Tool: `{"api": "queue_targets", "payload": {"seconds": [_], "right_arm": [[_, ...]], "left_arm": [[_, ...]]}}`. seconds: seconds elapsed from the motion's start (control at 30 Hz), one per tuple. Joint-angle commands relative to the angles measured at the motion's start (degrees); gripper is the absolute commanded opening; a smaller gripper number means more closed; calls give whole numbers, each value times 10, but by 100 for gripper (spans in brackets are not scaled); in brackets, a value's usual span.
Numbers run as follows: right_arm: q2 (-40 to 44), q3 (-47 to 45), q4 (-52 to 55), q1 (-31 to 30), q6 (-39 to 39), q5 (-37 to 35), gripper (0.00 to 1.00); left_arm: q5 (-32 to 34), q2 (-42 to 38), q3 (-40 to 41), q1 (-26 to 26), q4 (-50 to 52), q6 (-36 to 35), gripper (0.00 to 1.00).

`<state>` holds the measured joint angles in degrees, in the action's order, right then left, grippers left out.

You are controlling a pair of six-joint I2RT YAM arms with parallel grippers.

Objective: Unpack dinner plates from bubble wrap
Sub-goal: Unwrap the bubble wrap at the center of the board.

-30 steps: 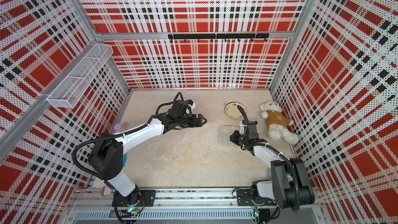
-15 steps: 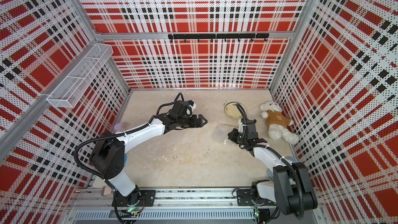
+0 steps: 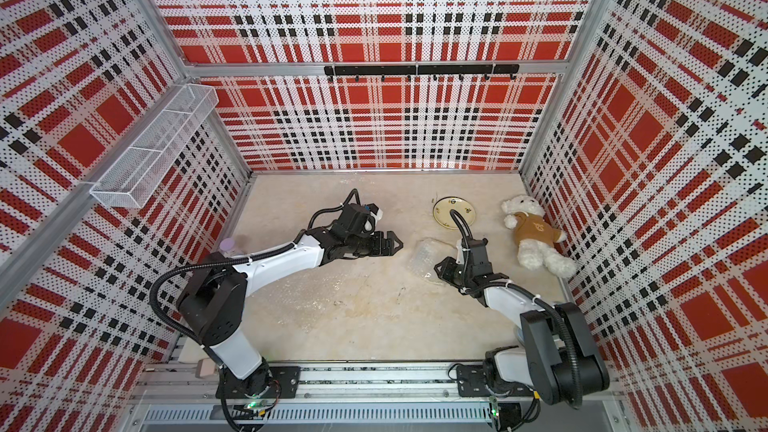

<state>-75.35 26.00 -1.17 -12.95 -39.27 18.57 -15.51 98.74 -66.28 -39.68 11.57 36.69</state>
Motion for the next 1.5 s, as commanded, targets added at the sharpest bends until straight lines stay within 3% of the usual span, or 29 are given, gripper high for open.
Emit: {"api": "queue_targets", "payload": {"seconds": [0.0, 0.17, 0.37, 0.57, 0.93, 1.3, 1.47], "right_arm": [[7, -14, -45, -10, -16, -11, 43], [-1, -22, -66, -31, -32, -19, 54], [-2, -33, -111, -45, -55, -36, 51], [-2, -32, -134, -56, -64, -52, 41], [-47, -43, -184, -64, -88, -56, 44], [-23, -44, -196, -71, -95, -73, 6], [2, -41, -181, -71, -101, -76, 4]], "left_arm": [[18, -10, 10, -6, -28, 19, 92], [18, -7, 6, -7, -30, 20, 92], [23, -9, 8, -12, -34, 24, 92], [36, -18, 24, -19, -55, 39, 92], [51, -43, 84, -39, -142, 100, 91], [28, -24, 135, -64, -289, 171, 88], [-1, 8, 143, -66, -373, 209, 87]]}}
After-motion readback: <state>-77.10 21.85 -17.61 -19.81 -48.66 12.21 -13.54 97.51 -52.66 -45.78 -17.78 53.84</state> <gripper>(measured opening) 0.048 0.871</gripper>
